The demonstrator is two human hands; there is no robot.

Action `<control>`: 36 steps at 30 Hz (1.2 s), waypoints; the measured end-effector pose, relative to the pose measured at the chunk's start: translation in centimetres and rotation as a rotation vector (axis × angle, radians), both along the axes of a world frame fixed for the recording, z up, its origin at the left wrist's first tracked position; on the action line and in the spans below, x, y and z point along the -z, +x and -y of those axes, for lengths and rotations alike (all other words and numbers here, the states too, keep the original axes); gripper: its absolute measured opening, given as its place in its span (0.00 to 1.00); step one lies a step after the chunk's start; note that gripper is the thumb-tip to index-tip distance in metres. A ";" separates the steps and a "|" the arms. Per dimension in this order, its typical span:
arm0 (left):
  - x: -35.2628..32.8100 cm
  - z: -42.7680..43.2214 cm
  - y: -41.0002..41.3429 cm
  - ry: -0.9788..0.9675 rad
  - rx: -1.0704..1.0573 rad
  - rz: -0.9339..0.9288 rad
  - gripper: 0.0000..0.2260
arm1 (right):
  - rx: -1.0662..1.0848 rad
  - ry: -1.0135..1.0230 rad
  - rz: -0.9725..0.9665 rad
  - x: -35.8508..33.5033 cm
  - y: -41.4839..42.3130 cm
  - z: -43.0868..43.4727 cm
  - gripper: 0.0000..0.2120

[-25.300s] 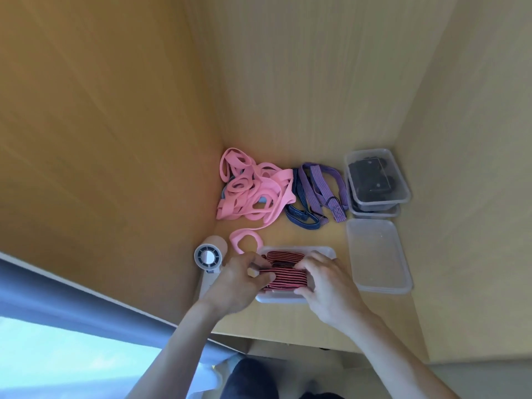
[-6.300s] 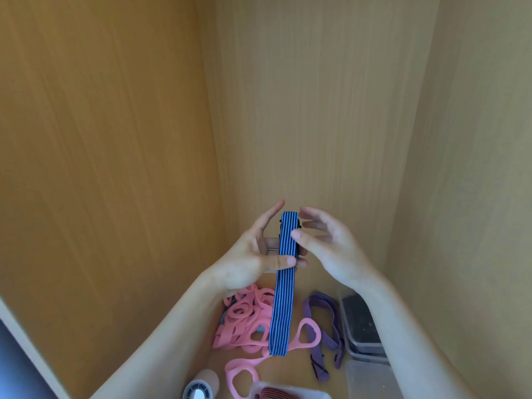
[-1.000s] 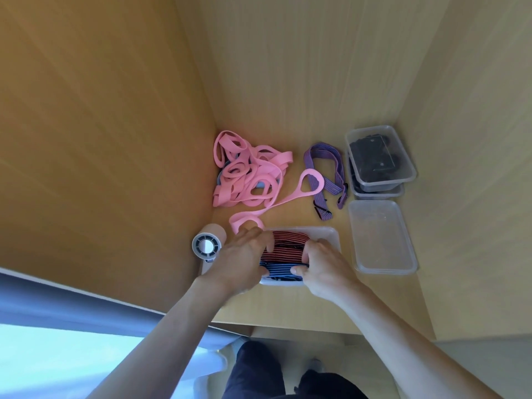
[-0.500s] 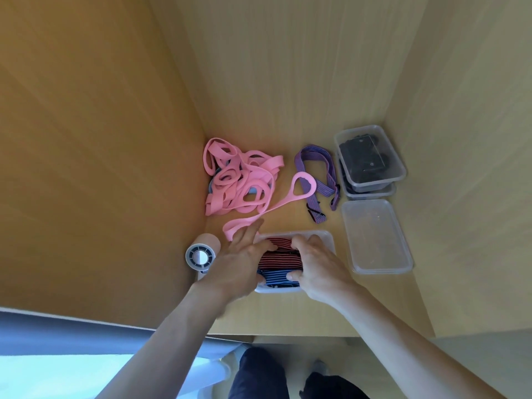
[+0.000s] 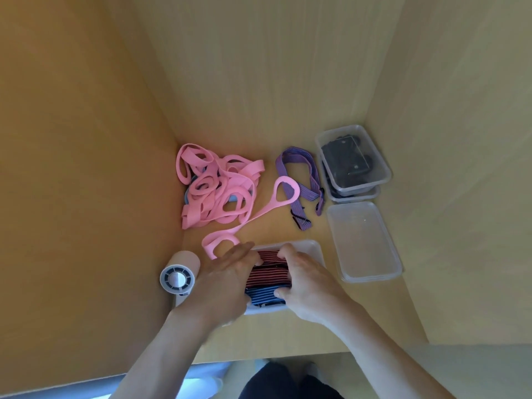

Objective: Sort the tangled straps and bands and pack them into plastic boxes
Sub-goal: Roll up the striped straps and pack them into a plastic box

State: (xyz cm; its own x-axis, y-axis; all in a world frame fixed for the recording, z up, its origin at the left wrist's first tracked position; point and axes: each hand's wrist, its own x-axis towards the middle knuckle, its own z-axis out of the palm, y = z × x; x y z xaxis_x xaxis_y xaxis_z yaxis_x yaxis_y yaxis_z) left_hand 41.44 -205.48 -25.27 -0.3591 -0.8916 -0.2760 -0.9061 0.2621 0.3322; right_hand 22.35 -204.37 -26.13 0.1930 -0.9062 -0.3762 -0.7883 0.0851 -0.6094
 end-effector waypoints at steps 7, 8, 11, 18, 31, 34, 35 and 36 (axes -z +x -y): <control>0.7 -0.1 0.9 0.007 0.009 -0.118 0.29 | 0.212 -0.283 -0.062 -1.1 -2.3 5.4 0.06; 0.8 -0.2 1.0 0.004 0.010 -0.140 0.29 | 0.216 -0.305 -0.136 -0.9 -2.7 6.9 0.08; 1.2 -0.3 1.4 0.002 0.014 -0.195 0.29 | 0.140 -0.199 -0.374 0.2 -3.1 10.8 0.24; 1.7 0.1 1.6 0.014 0.049 -0.237 0.30 | 0.061 -0.133 -0.688 2.7 -0.8 15.4 0.41; 1.8 0.5 1.7 0.012 0.105 -0.251 0.29 | 0.138 -0.129 -0.732 3.5 0.5 14.8 0.31; 1.9 0.5 1.8 0.013 0.110 -0.264 0.28 | 0.141 -0.131 -0.700 3.6 0.4 14.7 0.28; 1.9 0.5 1.8 0.011 0.113 -0.273 0.28 | 0.160 -0.133 -0.677 3.7 0.5 14.7 0.28; 2.0 0.5 1.8 0.012 0.115 -0.284 0.28 | 0.190 -0.136 -0.655 3.7 0.6 14.7 0.29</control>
